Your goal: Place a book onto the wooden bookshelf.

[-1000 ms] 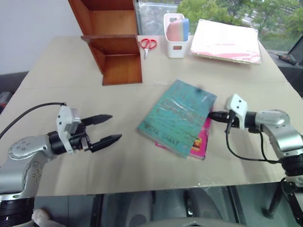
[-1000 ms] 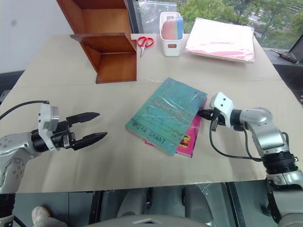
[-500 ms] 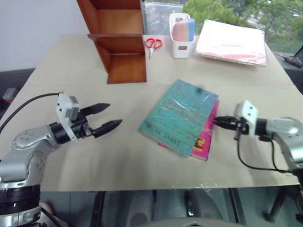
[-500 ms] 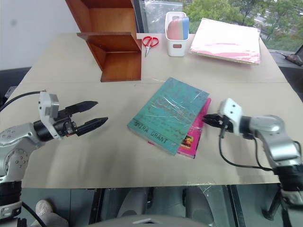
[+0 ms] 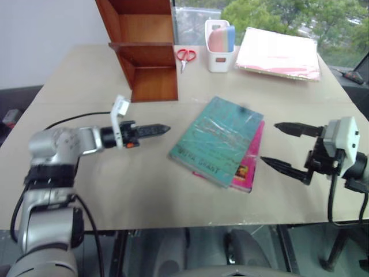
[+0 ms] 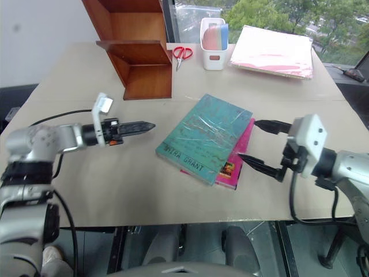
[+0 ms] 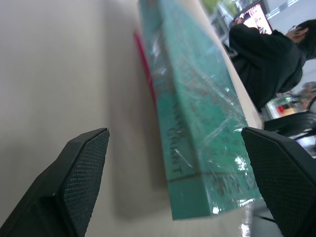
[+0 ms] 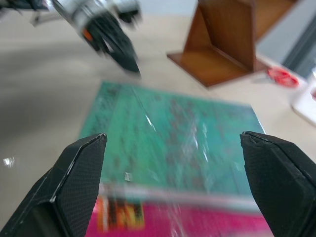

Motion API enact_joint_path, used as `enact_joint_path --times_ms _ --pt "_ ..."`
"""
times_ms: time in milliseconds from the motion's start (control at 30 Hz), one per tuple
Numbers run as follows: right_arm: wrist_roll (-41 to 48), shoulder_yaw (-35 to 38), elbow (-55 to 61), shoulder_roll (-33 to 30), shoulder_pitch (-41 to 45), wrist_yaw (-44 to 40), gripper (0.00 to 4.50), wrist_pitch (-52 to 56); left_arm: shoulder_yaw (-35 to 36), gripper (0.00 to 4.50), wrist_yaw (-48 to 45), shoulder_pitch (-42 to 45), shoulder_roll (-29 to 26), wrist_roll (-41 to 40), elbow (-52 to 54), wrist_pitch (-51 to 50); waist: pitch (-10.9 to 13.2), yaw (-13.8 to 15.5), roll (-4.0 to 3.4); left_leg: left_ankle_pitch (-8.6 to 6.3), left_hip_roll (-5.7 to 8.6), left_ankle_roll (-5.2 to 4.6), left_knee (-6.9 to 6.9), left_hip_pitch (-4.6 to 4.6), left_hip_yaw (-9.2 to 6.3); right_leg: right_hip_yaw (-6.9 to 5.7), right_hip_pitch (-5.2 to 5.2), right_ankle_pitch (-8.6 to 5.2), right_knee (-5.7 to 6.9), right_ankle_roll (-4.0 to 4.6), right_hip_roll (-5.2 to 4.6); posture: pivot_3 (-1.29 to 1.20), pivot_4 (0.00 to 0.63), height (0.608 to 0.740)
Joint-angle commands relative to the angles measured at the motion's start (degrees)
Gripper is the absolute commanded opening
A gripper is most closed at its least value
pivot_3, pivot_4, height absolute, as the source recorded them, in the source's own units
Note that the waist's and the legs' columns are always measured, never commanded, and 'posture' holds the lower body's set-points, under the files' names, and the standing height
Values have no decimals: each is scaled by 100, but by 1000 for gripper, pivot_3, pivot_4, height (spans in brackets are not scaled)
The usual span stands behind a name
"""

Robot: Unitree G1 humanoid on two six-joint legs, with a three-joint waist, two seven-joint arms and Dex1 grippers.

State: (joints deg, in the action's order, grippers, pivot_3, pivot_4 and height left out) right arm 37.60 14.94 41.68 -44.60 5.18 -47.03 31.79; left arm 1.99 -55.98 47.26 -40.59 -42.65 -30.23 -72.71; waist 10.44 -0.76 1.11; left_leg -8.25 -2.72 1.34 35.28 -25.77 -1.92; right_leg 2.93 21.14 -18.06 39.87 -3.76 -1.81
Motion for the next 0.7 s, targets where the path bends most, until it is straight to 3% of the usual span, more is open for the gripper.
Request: enact_joint_path --times_ms 33,200,500,600,700 --pt "-234 -364 322 98 206 426 4436 -38 -126 4500 -251 957 376 390 -1577 -125 1 9 3 0 1 0 0 -9 -2 -3 6 0 -2 1 1 0 150 740" --pt "-465 -732 450 291 344 863 4436 1 -357 4500 -897 1891 982 1044 -3219 241 2 -8 7 -1 4 -1 -3 -52 -5 -7 41 10 -2 19 0 0 150 740" --pt "-474 -633 805 254 141 1273 4436 206 -771 4500 -2181 2354 1627 2122 -4086 1049 2 5 7 0 4 0 -13 -65 -9 -15 54 9 -4 21 -1 0 150 740" --pt "-433 -570 946 255 85 1434 4500 331 -678 3724 -2393 2407 1647 2339 -4247 1174 2 -7 7 0 6 0 -9 -65 -11 -18 52 9 -1 20 -5 0 150 740" --pt "-414 -519 1009 249 3 1506 4500 382 -599 2218 -2569 2419 1626 2486 -4329 1145 2 -18 7 0 6 0 -9 -65 -14 -20 52 9 1 21 -4 0 150 740"
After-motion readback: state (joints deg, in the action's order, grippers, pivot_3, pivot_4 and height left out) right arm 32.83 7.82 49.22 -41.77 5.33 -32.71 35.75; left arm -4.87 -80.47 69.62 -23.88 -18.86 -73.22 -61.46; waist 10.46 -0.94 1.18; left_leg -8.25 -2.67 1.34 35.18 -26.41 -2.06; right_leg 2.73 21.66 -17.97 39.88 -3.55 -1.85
